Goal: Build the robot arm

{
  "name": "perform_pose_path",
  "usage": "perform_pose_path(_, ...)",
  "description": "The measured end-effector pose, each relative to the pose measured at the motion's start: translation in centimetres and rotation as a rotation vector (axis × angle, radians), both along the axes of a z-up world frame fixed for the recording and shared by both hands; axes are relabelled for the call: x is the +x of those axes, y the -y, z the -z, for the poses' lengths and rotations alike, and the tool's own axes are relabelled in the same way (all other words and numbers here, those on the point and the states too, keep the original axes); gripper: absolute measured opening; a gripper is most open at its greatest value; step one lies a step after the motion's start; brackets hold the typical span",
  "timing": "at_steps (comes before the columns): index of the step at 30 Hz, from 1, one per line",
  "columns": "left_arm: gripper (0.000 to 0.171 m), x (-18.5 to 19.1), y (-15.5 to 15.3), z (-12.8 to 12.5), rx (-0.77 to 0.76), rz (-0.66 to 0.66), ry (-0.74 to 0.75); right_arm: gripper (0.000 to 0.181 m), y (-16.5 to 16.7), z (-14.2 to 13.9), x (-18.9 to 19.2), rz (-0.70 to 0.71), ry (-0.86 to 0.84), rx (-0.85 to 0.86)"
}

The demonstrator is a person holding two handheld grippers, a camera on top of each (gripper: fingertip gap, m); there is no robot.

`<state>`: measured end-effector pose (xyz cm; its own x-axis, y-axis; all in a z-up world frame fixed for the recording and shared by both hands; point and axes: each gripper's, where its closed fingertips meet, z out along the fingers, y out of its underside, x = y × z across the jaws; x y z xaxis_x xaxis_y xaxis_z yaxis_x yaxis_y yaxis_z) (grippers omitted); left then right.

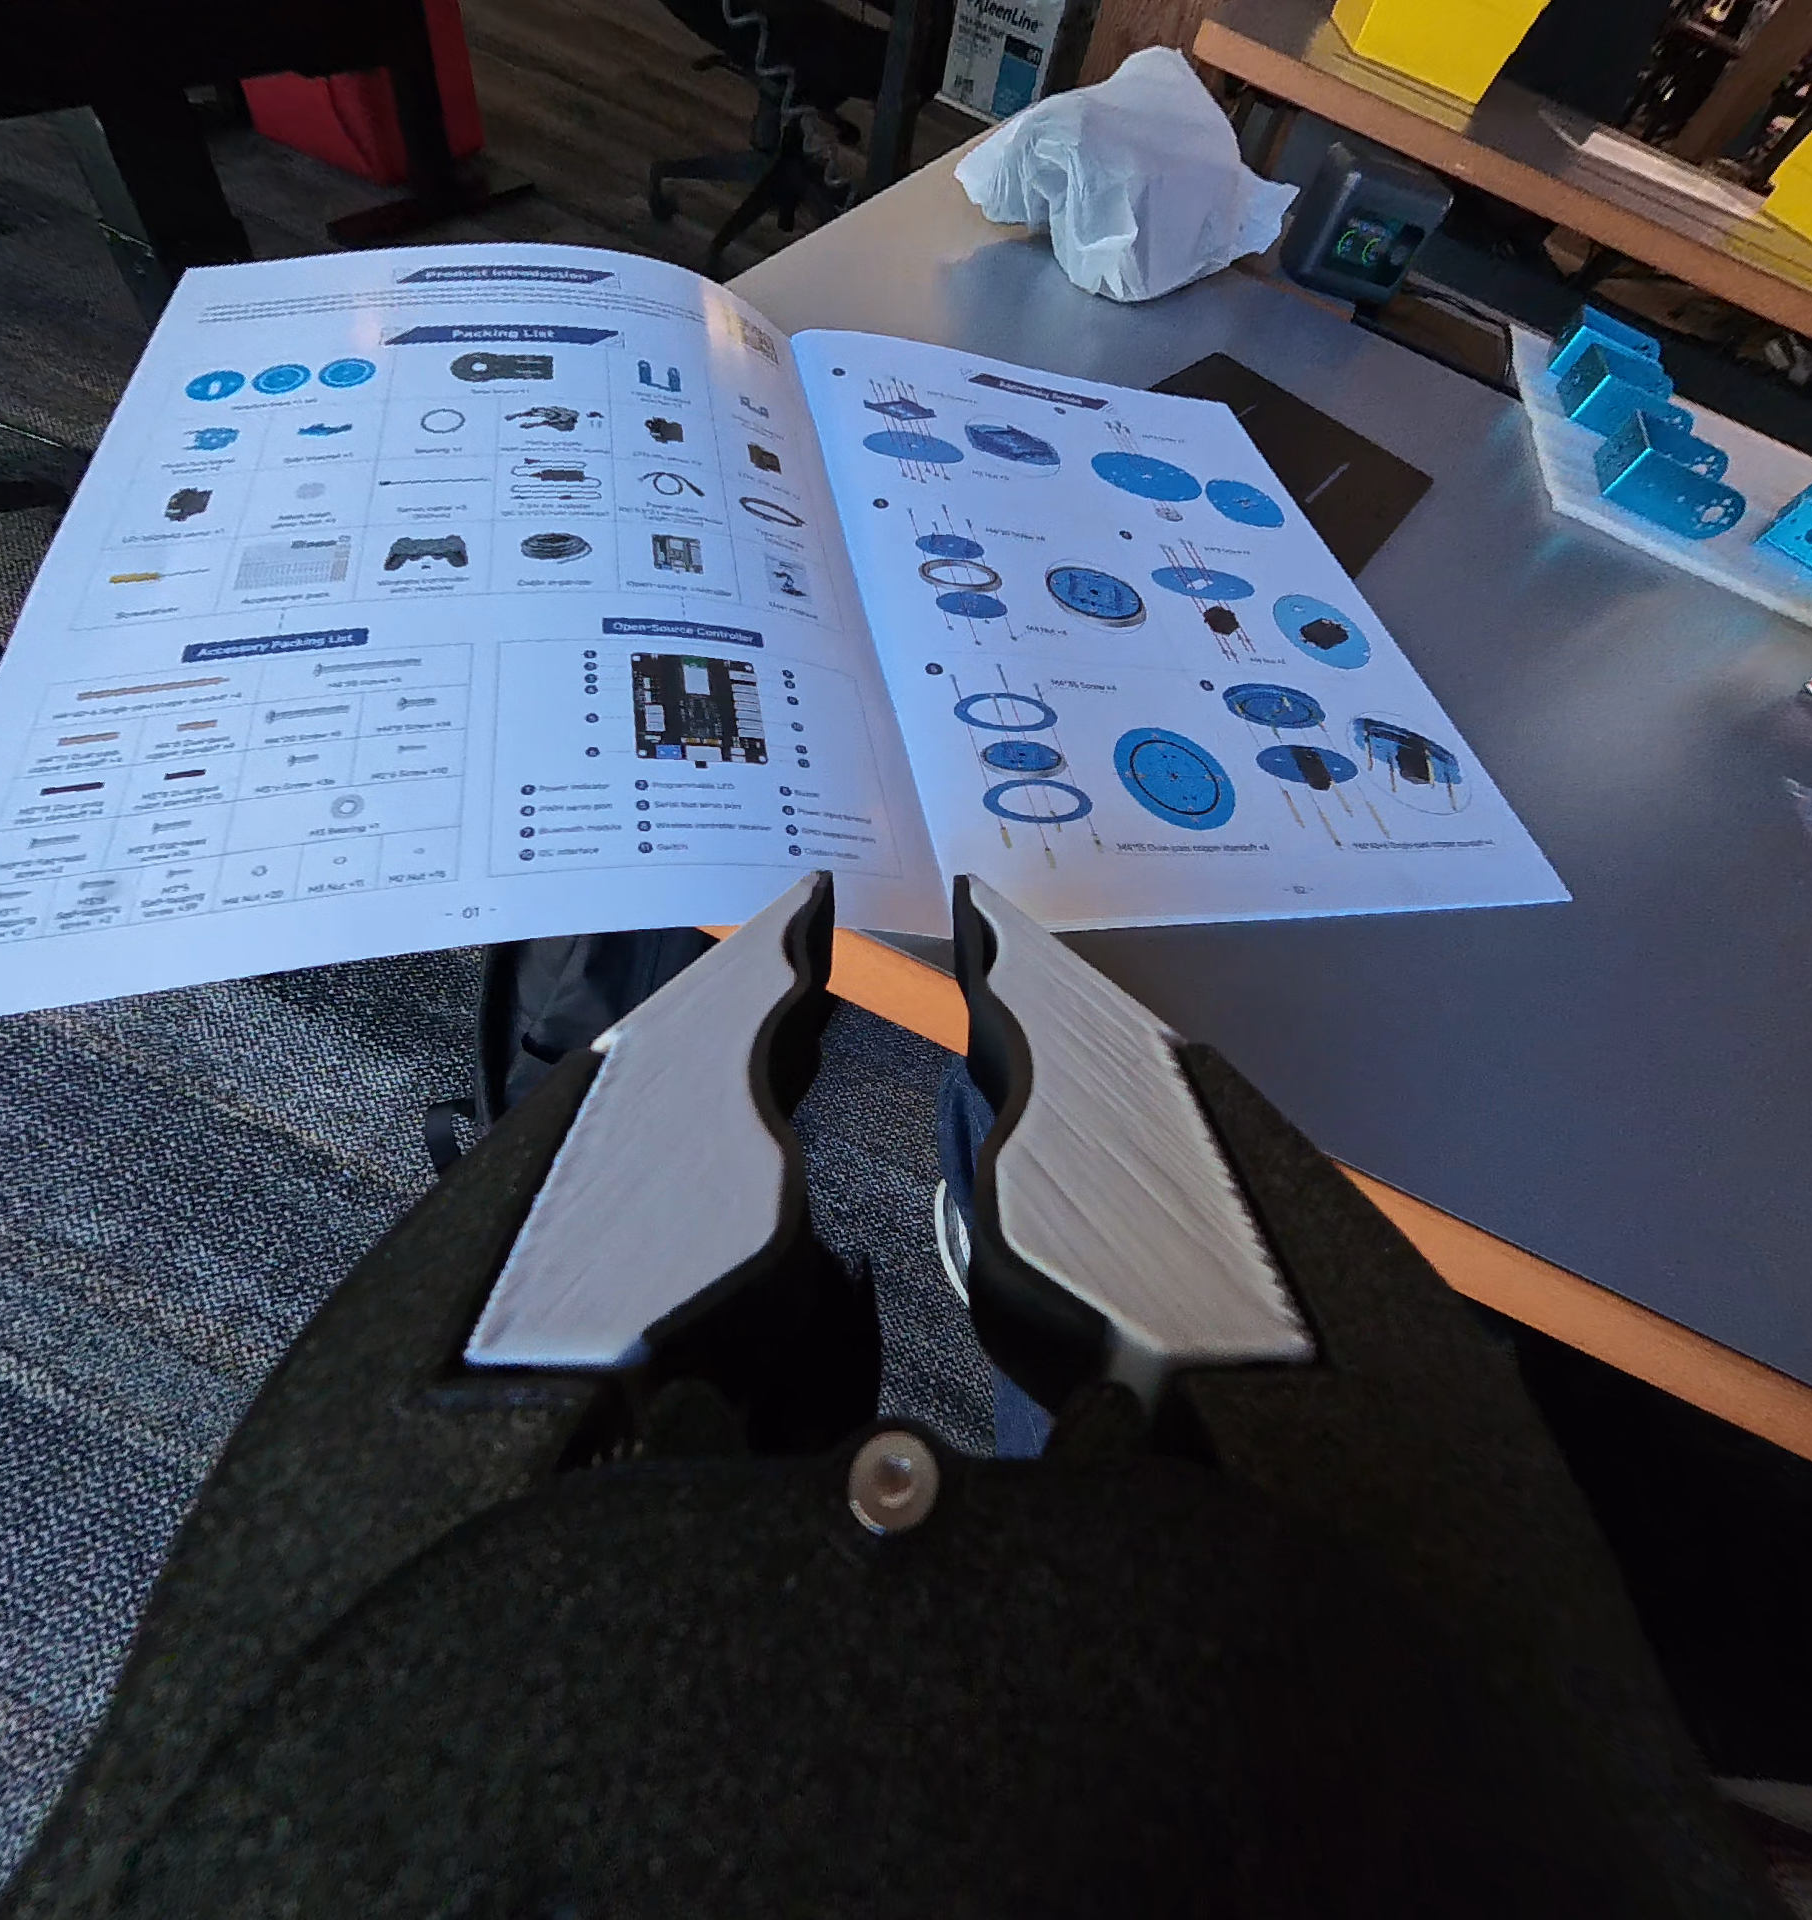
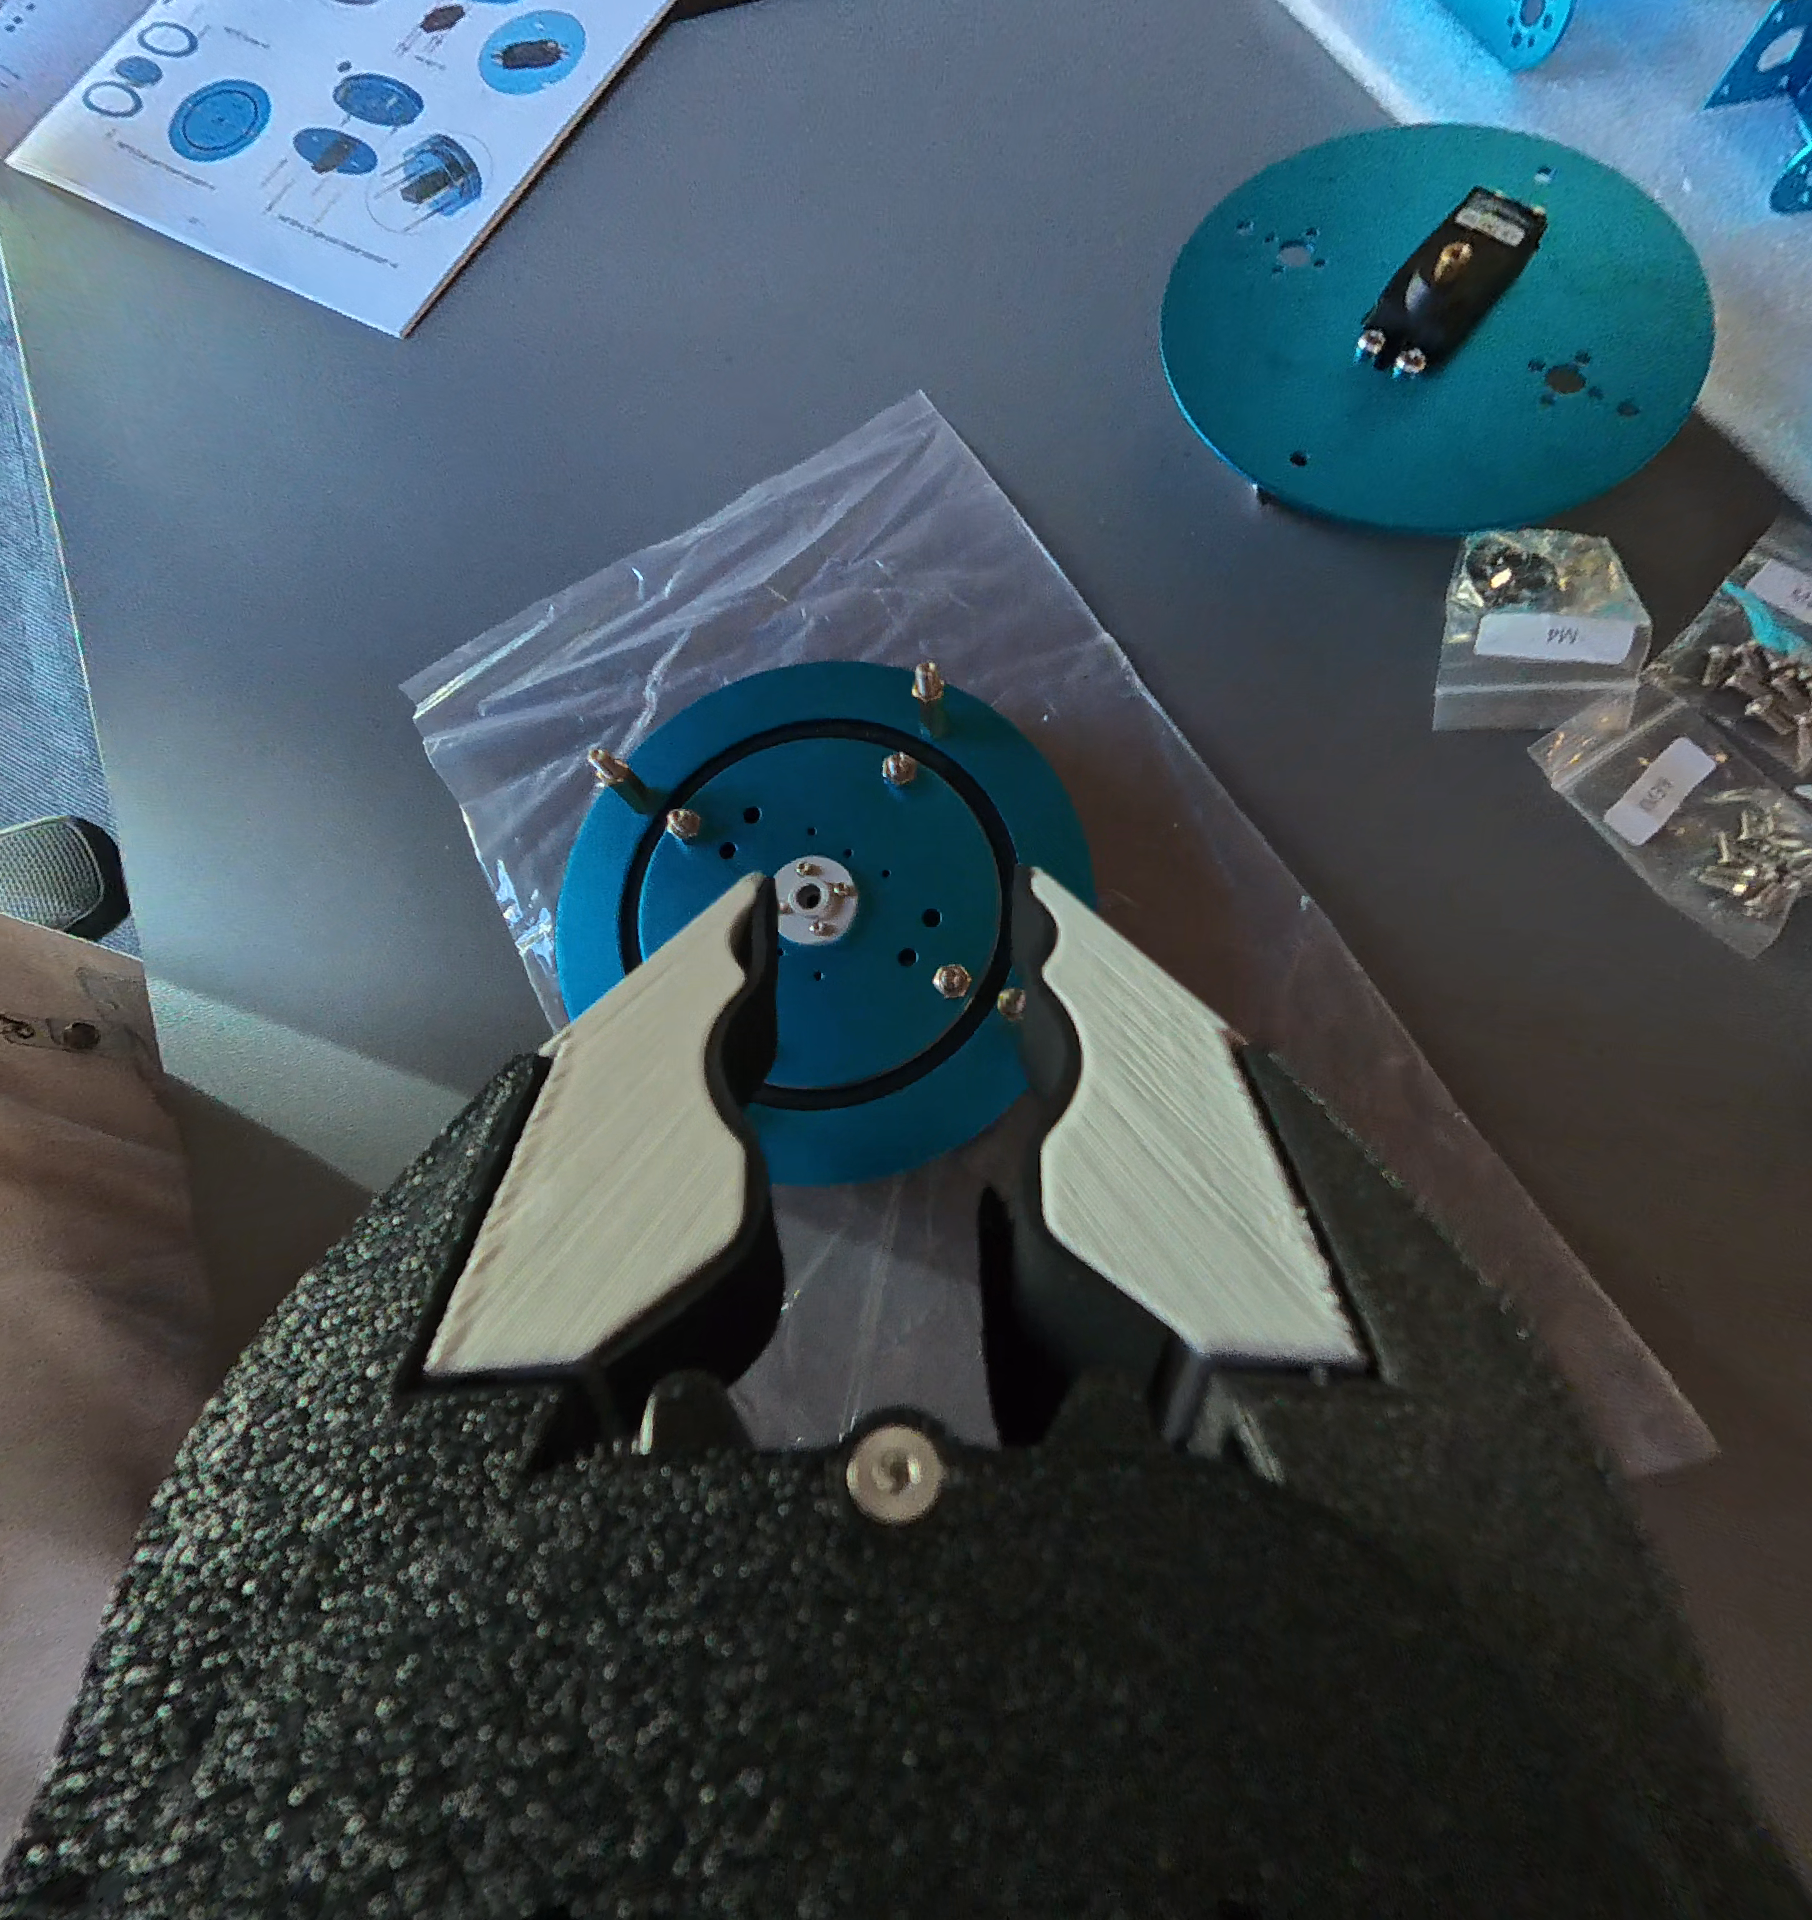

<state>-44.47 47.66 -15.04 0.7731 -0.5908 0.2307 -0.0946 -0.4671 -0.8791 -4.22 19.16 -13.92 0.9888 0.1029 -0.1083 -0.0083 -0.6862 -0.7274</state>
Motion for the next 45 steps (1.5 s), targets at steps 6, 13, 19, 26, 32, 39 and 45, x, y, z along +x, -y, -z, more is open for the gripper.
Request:
perform_pose_path(6,0.022,-0.2,-0.2,0.3,0.004,0.003,-0.007,0.041,0.4,0.3,0.5,0.017,0.001,-0.037)
perform_pose_path(13,0.022,-0.6,-0.3,0.2,0.005,-0.012,0.0,0.037,0.1,0.1,0.2,0.0,0.022,-0.041)
perform_pose_path(19,0.022,-1.0,-0.3,0.1,0.006,-0.02,-0.003,0.036,0.2,0.3,0.0,-0.009,0.033,-0.045)
perform_pose_path(26,0.021,-0.8,-0.1,0.0,0.008,-0.02,-0.012,0.036,0.4,0.6,0.0,-0.016,0.034,-0.047)
perform_pose_path(32,0.021,-0.4,0.0,0.0,0.01,-0.014,-0.028,0.036,0.8,0.8,0.2,-0.017,0.034,-0.045)
perform_pose_path(39,0.021,0.5,0.3,-0.3,0.014,0.001,-0.037,0.047,1.1,-0.1,2.5,0.079,-0.023,0.024)
perform_pose_path(45,0.022,8.0,4.1,-2.7,-0.031,0.222,0.133,0.044,1.2,0.0,2.7,0.06,-0.272,0.015)
